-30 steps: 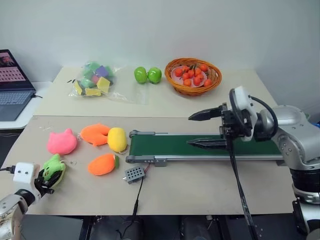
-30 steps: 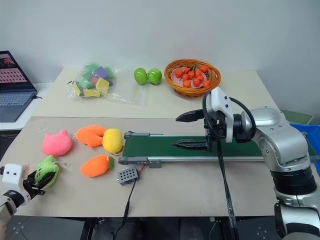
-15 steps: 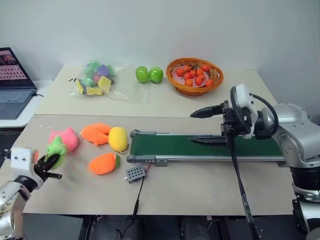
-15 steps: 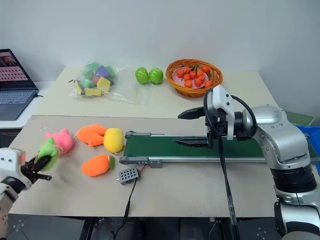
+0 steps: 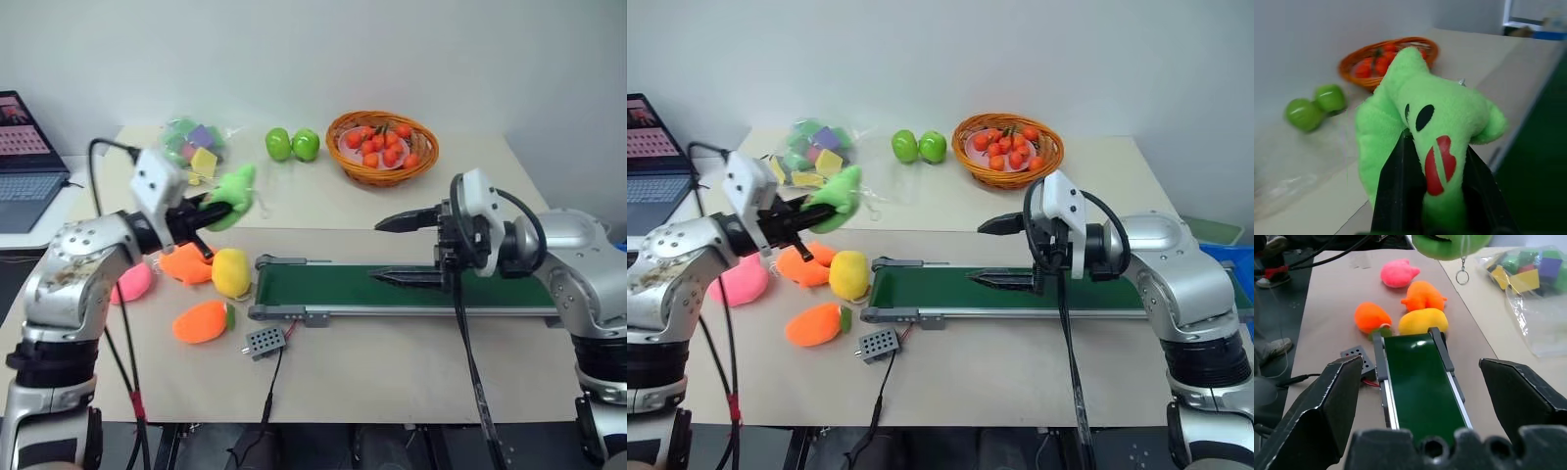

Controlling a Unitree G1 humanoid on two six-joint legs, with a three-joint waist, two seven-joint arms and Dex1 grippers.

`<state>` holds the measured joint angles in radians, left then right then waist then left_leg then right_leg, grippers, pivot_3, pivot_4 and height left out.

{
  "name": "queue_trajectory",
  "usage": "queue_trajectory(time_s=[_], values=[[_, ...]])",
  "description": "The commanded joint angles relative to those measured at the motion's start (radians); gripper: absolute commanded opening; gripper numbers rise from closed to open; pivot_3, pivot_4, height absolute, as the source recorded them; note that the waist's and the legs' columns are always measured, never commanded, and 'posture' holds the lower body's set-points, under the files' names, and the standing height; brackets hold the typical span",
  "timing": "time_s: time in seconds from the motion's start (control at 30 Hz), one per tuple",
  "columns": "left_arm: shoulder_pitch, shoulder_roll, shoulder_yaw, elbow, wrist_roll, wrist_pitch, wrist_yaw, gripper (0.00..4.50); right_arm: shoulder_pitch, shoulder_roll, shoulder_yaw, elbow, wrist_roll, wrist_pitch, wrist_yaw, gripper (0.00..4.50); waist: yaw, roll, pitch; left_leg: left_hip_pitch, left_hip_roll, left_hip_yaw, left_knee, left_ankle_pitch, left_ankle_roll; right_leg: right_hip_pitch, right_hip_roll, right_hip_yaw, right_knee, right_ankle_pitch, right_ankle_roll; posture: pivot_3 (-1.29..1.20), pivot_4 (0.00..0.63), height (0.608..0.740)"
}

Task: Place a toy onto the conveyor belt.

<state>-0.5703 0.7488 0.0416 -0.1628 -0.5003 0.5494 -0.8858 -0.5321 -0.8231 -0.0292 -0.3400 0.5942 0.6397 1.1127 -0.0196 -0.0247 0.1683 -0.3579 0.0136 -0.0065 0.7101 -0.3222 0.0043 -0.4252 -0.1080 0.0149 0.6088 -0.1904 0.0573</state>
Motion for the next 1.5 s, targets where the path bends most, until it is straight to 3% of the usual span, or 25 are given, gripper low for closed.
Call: queue_trajectory(time_s=[0.03,0.43,0.9,1.1,1.27,1.5], values=[[-0.063,-0.003,-0.05,0.04,-0.004,0.003,-0.095,0.24,0.015,-0.017,-0.063,-0.074,0.034,0.021,-0.044,4.5,-0.004,0.0,0.0,0.0,0.0,0.0,0.0,0.0,0.0,-0.001,0.0,0.0,0.0,0.0,0.0,0.0,0.15,0.738],[-0.107,-0.03,-0.2,0.203,0.096,-0.102,-0.309,0.24,0.113,-0.042,-0.148,-0.193,0.088,0.074,-0.152,4.5,0.008,0.0,0.0,-0.001,0.0,0.0,0.001,0.0,0.0,0.0,0.0,0.0,0.0,0.0,0.0,0.0,0.15,0.738],[-0.12,-0.098,-0.289,0.367,0.293,-0.389,-0.38,0.24,0.13,-0.061,-0.174,-0.219,0.108,0.078,-0.197,4.5,0.009,-0.001,0.001,-0.001,0.0,0.0,0.001,0.0,0.0,0.0,0.0,0.0,0.0,0.0,0.0,0.0,0.15,0.738],[-0.123,-0.123,-0.277,0.376,0.308,-0.421,-0.39,2.38,0.122,-0.069,-0.169,-0.212,0.109,0.072,-0.196,4.5,0.009,-0.001,0.001,-0.001,0.0,0.0,0.001,0.0,0.0,0.0,0.0,0.0,0.0,0.0,0.0,0.0,0.15,0.738],[-0.155,-0.141,-0.228,0.323,0.237,-0.302,-0.38,4.35,0.109,-0.077,-0.163,-0.199,0.108,0.067,-0.183,4.5,0.008,-0.001,0.001,-0.001,0.0,-0.001,0.001,0.0,0.0,0.0,0.0,0.0,0.0,0.0,0.0,0.0,0.15,0.738],[-0.279,-0.156,-0.137,0.256,0.125,-0.06,-0.314,4.48,0.083,-0.083,-0.152,-0.175,0.1,0.061,-0.161,4.5,0.008,-0.001,0.001,-0.002,0.0,-0.001,0.001,0.0,0.0,0.0,0.0,0.0,0.0,0.0,0.001,0.0,0.15,0.738]])
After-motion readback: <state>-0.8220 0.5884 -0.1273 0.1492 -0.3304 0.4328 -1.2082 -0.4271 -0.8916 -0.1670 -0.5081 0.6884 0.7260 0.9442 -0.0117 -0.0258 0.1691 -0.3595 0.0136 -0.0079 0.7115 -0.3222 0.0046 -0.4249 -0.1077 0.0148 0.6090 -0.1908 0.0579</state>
